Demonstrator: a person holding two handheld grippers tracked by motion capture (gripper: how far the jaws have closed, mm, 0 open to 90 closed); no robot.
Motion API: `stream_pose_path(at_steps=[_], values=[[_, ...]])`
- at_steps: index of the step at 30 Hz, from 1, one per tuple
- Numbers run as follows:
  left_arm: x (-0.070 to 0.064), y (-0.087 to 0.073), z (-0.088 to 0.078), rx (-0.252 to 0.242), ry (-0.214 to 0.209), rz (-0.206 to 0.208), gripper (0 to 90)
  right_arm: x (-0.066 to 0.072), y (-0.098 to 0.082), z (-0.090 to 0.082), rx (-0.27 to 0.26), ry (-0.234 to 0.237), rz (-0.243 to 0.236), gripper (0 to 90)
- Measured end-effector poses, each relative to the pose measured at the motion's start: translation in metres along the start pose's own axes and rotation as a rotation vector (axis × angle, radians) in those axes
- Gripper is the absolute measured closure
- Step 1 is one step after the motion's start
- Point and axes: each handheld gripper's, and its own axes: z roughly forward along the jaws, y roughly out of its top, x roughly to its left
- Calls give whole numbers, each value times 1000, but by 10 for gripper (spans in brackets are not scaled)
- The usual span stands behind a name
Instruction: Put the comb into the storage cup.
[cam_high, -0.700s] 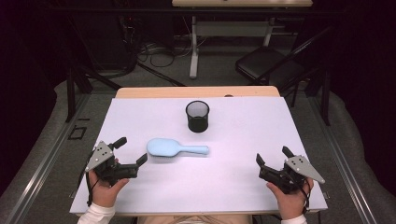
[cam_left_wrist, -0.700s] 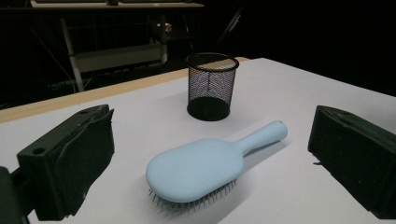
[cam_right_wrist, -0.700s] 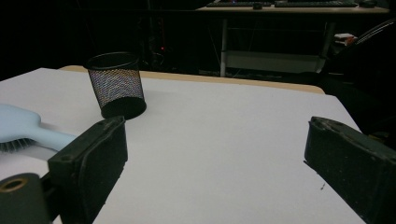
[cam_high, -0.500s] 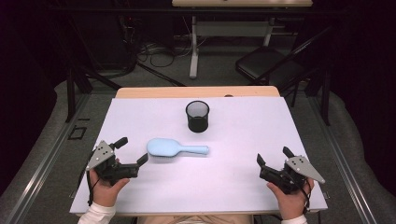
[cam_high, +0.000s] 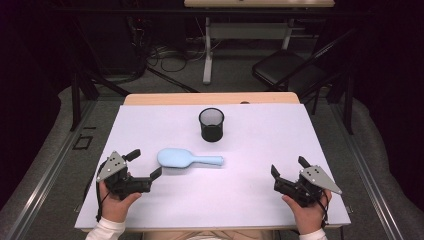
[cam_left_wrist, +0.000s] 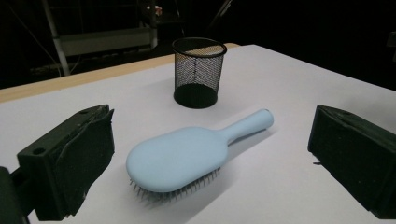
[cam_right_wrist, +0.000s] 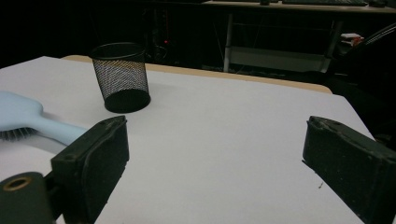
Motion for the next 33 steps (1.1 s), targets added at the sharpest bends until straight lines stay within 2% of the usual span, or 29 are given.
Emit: stream_pose_path(at_steps=[5, 7, 15, 18, 24, 33], values=[[-4, 3, 3, 24, 12, -1, 5, 3, 0, 1, 0, 8, -17, 68], [-7, 6, 6, 33, 7, -12, 12, 4, 0, 1, -1, 9, -17, 68], [-13, 14, 14, 50, -2, -15, 15, 4, 1, 0, -4, 8, -21, 68], [-15, 18, 21, 77, -9, -19, 23, 4, 0, 2, 3, 14, -15, 73], [-16, 23, 29, 87, -17, -38, 40, 5, -1, 4, 24, 26, -19, 93], [-16, 33, 44, 105, -8, -51, 144, 5, -2, 5, 29, 23, -28, 96]])
